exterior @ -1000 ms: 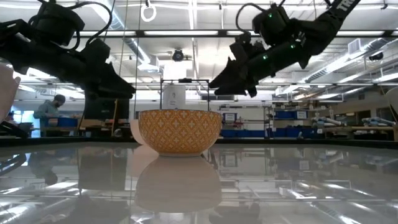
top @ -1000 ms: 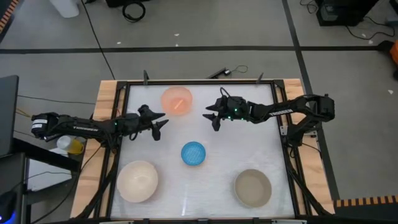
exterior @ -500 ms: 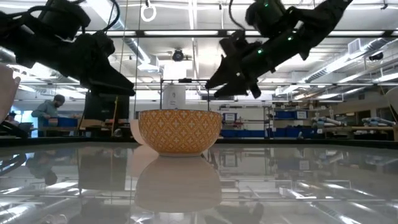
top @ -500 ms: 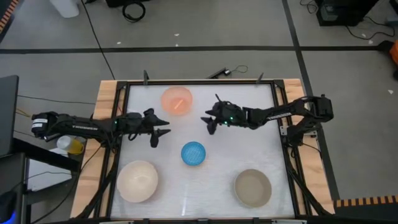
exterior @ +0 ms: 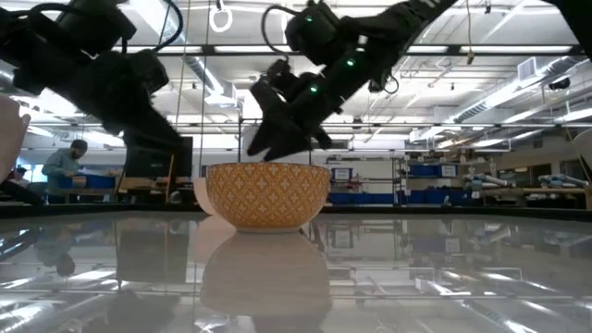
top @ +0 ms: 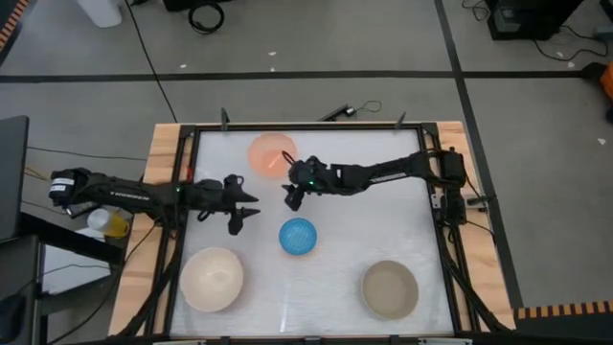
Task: Nest bowls inside each other by size order
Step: Stack the orange bowl on the white bowl
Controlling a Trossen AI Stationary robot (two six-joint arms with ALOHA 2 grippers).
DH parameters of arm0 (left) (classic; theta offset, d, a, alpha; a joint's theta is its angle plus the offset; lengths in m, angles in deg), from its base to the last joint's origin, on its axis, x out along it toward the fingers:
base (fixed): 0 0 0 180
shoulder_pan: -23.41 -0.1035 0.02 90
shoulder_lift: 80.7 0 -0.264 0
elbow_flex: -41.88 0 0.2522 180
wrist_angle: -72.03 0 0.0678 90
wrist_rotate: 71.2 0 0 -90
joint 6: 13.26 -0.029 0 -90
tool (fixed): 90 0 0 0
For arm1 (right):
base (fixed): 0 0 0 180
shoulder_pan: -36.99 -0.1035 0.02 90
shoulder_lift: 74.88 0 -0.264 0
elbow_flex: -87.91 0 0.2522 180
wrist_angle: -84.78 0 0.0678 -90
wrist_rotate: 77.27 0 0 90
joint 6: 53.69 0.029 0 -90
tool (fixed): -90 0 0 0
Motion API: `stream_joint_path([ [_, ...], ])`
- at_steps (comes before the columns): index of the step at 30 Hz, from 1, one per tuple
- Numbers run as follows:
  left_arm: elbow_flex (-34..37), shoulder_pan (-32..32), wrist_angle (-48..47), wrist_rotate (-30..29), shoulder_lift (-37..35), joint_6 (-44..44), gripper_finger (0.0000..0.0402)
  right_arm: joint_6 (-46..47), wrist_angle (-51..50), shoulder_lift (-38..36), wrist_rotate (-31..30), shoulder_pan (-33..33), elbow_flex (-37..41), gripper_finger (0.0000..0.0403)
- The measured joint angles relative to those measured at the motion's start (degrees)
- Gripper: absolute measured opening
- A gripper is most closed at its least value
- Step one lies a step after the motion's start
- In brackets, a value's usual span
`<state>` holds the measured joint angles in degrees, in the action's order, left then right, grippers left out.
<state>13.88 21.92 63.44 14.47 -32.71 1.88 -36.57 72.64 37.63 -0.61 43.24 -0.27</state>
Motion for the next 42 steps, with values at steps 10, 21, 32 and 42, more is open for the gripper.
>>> stream_joint_path([
  [10, 0.0, 5.5, -6.2, -1.5, 0.1, 2.2, 0.0192, -15.1, -3.6, 1.9, 2.5, 2.5, -7.0, 0.0208],
  [21, 0.0, 5.9, -6.5, -8.1, 0.1, 2.1, 0.0192, -13.1, 3.8, 6.3, 5.5, 7.5, -7.6, 0.0208],
  [32, 0.1, 5.8, -7.3, -10.8, 0.1, 5.1, 0.0192, -22.2, -2.9, 13.0, 5.6, 9.6, -14.5, 0.0208],
  [42, 0.1, 5.8, -7.7, -11.5, 0.1, 5.3, 0.0192, -26.5, -3.4, 13.0, 7.1, 8.0, -14.5, 0.0208],
])
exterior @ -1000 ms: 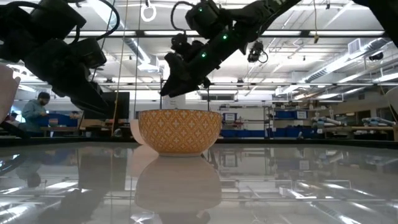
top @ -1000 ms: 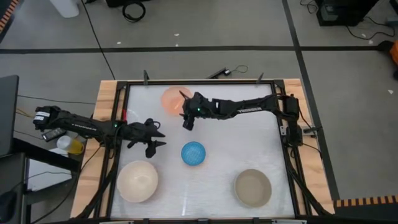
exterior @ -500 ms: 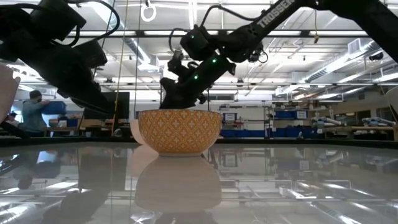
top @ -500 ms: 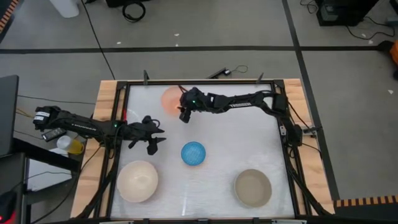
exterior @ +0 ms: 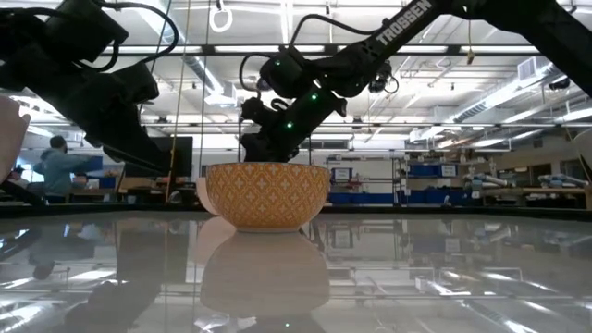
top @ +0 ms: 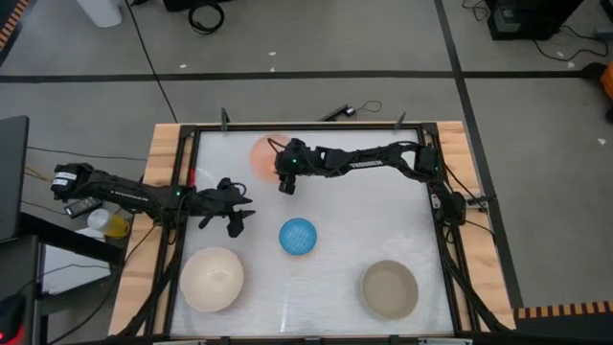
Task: Nest bowls inside each other by size order
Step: Stack the orange bowl on the white bowl
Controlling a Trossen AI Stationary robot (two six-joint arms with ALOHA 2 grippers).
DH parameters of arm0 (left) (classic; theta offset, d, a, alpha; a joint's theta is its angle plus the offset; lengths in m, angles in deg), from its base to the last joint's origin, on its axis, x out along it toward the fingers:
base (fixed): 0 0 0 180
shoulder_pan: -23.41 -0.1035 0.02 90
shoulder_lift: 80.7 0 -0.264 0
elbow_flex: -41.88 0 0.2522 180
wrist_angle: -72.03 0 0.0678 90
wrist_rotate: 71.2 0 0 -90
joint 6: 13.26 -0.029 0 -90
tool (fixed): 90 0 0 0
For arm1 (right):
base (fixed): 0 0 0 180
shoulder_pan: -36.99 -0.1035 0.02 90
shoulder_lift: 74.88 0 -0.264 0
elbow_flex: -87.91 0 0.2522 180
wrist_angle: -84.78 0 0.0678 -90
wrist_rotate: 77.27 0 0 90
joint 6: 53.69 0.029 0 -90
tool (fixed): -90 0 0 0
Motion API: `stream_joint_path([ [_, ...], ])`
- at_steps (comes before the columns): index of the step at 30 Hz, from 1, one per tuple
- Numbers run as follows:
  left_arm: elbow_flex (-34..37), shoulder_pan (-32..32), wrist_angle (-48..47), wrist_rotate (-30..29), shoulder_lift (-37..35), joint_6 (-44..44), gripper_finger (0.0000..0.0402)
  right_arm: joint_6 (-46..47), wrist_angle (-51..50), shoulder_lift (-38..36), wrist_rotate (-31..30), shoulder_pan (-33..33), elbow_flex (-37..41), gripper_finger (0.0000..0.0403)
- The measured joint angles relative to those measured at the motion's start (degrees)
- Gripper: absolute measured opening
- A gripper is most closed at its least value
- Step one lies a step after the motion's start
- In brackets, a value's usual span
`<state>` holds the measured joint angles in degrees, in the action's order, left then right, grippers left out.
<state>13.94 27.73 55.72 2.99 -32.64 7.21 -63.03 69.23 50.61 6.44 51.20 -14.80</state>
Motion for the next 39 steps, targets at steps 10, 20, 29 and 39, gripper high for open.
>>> stream_joint_path([
  [10, 0.0, 0.0, -0.3, 0.0, 0.0, 0.0, 0.0192, 0.2, -0.9, -0.5, 1.6, -3.2, -0.2, 0.0208],
  [20, 0.0, 0.0, -0.9, 0.0, 0.0, 0.0, 0.0192, 1.5, -4.9, -2.4, 2.2, -6.5, -4.2, 0.0208],
  [29, 0.0, 0.0, -1.1, -0.7, 0.0, 0.9, 0.0192, 5.3, -15.5, -1.9, -2.8, -6.4, -4.2, 0.0195],
  [39, -2.8, 0.1, -0.6, -0.8, -0.2, -0.5, 0.0192, 8.2, -17.7, -1.9, -1.3, -5.1, -1.4, 0.0115],
])
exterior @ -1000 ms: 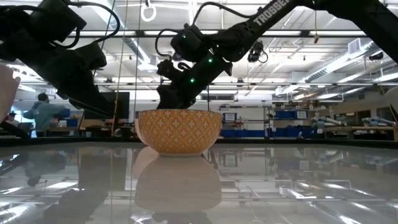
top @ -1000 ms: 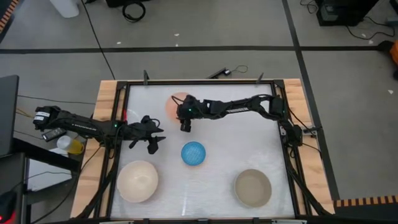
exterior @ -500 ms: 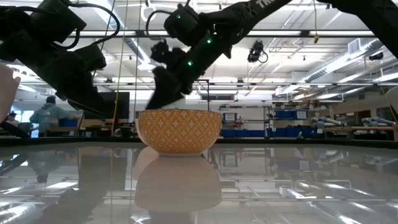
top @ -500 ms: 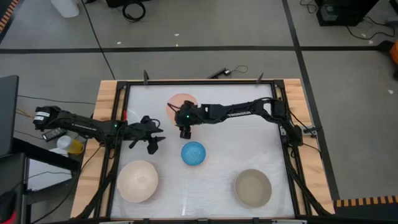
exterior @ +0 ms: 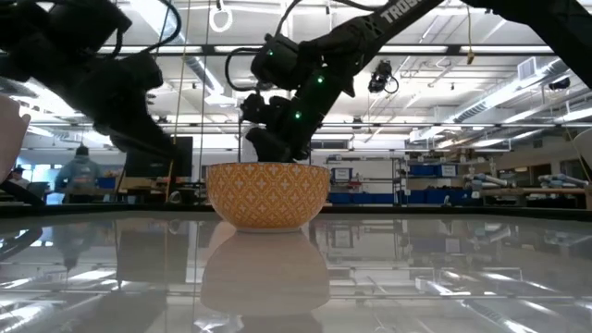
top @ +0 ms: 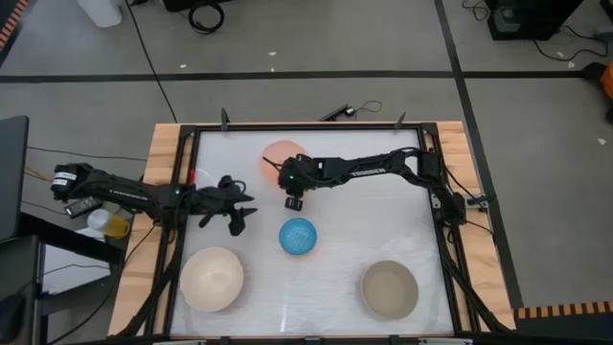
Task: Nest bowls inside each other by size order
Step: Stack the orange bowl on the white bowl
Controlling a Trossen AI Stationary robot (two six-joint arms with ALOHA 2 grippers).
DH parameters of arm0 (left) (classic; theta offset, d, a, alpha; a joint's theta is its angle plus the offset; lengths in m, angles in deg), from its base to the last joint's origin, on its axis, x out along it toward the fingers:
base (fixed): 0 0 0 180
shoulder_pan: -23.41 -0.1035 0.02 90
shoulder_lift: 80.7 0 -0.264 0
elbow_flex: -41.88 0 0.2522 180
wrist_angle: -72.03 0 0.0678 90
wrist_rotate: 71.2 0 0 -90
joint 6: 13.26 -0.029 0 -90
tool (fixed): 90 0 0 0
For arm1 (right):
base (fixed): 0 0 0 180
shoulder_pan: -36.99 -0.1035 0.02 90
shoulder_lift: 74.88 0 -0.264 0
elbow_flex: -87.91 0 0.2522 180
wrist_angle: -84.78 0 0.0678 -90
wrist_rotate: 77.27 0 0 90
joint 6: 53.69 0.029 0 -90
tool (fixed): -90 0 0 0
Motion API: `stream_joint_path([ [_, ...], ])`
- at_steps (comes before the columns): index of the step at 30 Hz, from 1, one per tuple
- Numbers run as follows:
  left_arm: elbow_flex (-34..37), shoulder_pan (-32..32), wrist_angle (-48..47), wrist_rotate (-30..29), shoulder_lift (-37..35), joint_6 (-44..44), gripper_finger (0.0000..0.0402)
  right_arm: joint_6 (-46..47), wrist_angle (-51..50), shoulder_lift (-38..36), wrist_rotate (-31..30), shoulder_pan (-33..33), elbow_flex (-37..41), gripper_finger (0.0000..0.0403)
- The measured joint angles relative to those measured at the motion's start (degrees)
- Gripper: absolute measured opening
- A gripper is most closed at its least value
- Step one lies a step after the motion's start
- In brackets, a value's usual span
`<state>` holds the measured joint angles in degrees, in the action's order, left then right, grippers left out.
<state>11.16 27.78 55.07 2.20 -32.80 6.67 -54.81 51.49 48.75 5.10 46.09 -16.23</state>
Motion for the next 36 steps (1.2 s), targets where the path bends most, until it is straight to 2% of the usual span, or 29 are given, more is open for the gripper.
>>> stream_joint_path([
  [4, -2.8, 1.4, -0.4, 0.0, 0.0, -2.1, 0.0192, 0.2, -0.3, 0.0, 0.1, -0.7, 0.3, 0.0031],
  [6, -4.7, 3.4, -1.3, 0.0, 0.0, -3.5, 0.0192, 1.0, 0.1, -0.2, 0.1, -1.9, 0.3, 0.0015],
  [10, -7.7, 9.5, -1.3, -0.6, 0.0, -10.8, 0.0187, -1.1, -0.1, -0.9, 1.1, -6.0, 0.3, 0.0017],
  [16, -8.8, 18.3, -1.5, -2.6, 0.1, -27.8, 0.0175, -7.9, 0.1, -1.6, 2.0, -13.8, -1.2, 0.0012],
  [23, -8.8, 23.3, -1.3, -3.4, 3.1, -31.9, 0.0190, -10.0, -0.4, -1.6, 1.4, -19.2, -6.2, 0.0011],
  [30, -8.9, 23.7, -1.6, -12.0, 8.4, -34.7, 0.0203, -10.3, -4.4, -1.5, 2.7, -20.0, -9.9, 0.0012],
  [33, -8.9, 23.8, -1.8, -12.2, 9.2, -34.7, 0.0180, -10.3, -6.2, -1.5, 2.7, -20.2, -10.1, 0.0012],
  [36, -8.8, 24.3, -2.3, -11.7, 9.1, -34.8, 0.0126, -10.6, -7.0, -1.5, 2.8, -20.2, -10.1, 0.0021],
])
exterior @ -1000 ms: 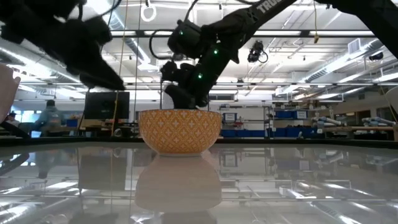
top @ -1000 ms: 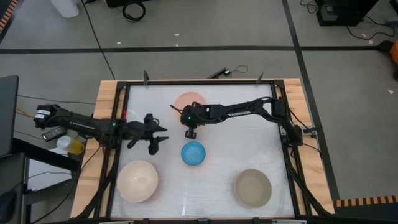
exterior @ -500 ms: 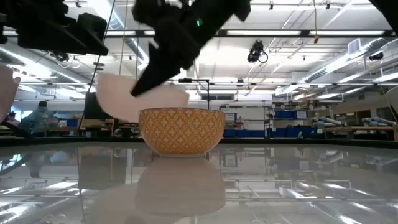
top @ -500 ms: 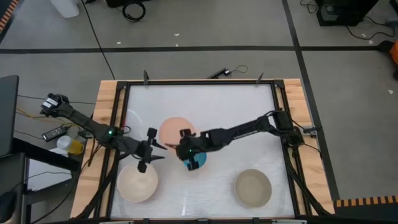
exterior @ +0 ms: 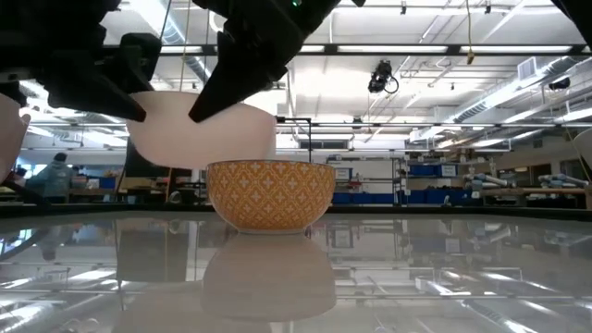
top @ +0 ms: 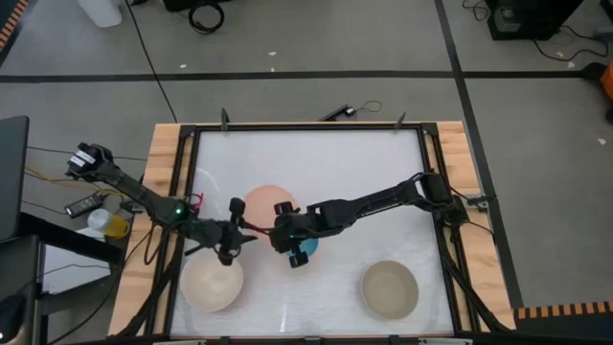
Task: Nest bowls inside each other by size order
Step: Stack the orange bowl on the white bowl
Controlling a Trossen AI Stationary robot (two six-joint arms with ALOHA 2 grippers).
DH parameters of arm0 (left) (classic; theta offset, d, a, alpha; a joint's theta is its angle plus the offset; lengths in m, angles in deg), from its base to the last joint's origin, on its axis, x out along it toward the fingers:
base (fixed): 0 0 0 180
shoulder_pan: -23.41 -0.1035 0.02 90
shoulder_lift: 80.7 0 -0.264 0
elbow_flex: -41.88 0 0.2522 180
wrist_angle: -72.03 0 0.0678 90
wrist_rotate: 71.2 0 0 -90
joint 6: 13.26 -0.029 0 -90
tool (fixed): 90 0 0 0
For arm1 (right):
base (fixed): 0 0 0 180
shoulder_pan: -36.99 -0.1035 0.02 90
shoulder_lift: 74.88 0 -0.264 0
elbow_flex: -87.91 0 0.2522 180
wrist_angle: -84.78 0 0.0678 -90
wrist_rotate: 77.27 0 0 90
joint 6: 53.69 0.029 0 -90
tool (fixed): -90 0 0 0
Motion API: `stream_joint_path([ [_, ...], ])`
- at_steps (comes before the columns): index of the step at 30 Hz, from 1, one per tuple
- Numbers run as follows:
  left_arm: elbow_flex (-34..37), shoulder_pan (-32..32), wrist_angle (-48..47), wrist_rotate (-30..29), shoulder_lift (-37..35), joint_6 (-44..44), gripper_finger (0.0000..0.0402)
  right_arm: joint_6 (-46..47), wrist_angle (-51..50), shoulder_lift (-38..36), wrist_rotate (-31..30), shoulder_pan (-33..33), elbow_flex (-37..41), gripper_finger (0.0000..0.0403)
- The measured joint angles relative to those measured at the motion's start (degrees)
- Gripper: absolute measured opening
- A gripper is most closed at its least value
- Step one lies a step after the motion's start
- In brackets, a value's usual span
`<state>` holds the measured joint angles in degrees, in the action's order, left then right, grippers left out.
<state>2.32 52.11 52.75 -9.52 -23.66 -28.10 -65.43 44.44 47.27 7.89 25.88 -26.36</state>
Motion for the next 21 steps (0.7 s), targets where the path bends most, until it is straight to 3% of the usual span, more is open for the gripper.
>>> stream_joint_path([
  [5, 0.0, 0.1, -1.7, 5.8, 0.0, 0.0, 0.0018, -2.0, 0.9, 0.0, 0.1, -0.1, 0.0, 0.0028],
  [10, 0.0, 0.6, -2.8, 6.5, -0.4, 0.8, 0.0011, 0.5, 2.2, -0.1, -0.6, -0.3, -0.1, 0.0039],
  [14, -5.2, 1.2, -14.4, 4.2, -0.4, 2.5, 0.0006, 2.0, 3.2, -2.0, -3.2, -1.7, -0.1, 0.0074],
  [16, -7.9, 1.2, -21.4, 3.0, -0.4, 5.2, 0.0006, 1.9, 4.9, -3.8, -7.4, -3.2, -0.1, 0.0098],
  [21, -14.5, 2.1, -31.5, 3.1, -0.4, 9.5, 0.0005, 5.2, 7.6, -9.3, -30.6, -6.1, -0.1, 0.0149],
])
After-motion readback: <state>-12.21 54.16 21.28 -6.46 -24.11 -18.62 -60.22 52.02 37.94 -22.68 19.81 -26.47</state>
